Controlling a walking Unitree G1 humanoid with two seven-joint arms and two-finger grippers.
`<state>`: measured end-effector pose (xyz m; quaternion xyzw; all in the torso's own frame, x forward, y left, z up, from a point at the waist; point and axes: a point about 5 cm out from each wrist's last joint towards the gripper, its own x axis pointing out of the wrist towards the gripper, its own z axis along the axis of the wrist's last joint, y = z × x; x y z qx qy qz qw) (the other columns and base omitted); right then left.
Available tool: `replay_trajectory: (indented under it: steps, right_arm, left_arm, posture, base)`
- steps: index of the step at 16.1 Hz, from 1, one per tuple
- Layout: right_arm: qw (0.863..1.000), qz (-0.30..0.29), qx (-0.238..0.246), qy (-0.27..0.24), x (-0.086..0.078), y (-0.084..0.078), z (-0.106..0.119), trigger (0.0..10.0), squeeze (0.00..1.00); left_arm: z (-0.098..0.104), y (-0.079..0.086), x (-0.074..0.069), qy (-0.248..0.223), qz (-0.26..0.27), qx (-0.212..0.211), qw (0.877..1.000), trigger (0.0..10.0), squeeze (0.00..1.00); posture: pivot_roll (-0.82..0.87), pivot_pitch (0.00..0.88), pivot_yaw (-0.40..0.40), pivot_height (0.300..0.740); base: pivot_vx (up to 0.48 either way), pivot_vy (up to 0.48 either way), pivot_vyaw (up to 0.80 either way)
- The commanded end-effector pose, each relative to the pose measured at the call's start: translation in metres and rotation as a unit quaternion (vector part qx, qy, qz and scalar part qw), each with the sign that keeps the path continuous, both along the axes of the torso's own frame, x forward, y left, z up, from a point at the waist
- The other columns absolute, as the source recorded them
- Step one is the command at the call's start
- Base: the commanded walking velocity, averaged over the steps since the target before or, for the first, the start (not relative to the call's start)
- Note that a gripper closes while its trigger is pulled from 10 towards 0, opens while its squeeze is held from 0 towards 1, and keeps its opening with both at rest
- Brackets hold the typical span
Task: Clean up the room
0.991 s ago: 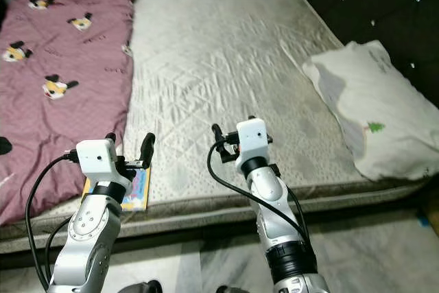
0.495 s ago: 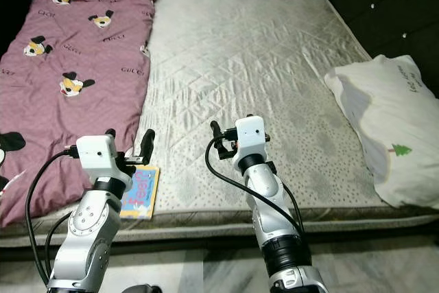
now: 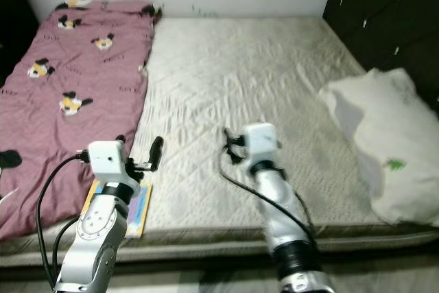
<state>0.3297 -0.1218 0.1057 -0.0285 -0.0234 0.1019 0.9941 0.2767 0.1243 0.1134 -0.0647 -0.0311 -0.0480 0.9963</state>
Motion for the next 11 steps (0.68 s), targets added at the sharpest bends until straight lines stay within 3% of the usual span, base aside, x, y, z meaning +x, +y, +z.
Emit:
replay_trajectory:
  steps: [1, 6, 11]
  right_arm:
    - [1.0, 0.016, 0.007, -0.008, -0.0004, 0.0127, 0.0034, 10.0, 0.0]
    - [1.0, 0.014, 0.005, -0.007, 0.001, 0.0102, 0.0028, 10.0, 0.0]
    - [1.0, 0.014, 0.009, -0.006, -0.0013, 0.0122, 0.0005, 10.0, 0.0]
  left_arm:
    - [-0.0024, 0.0043, -0.0002, 0.005, 0.015, 0.004, 1.0, 10.0, 0.0]
    - [-0.0035, 0.0074, 0.0031, 0.013, 0.041, -0.009, 0.999, 10.0, 0.0]
    - [-0.0046, 0.0072, 0.0037, 0.017, 0.048, -0.011, 0.999, 10.0, 0.0]
  posture:
    - [0.05, 0.097, -0.027, 0.74]
    - [0.05, 0.104, -0.029, 0.74]
    - [0.05, 0.105, -0.029, 0.74]
  base:
    - [0.247, 0.0, 0.0]
    - [0.0, 0.0, 0.0]
    - [0.0, 0.4, -0.22]
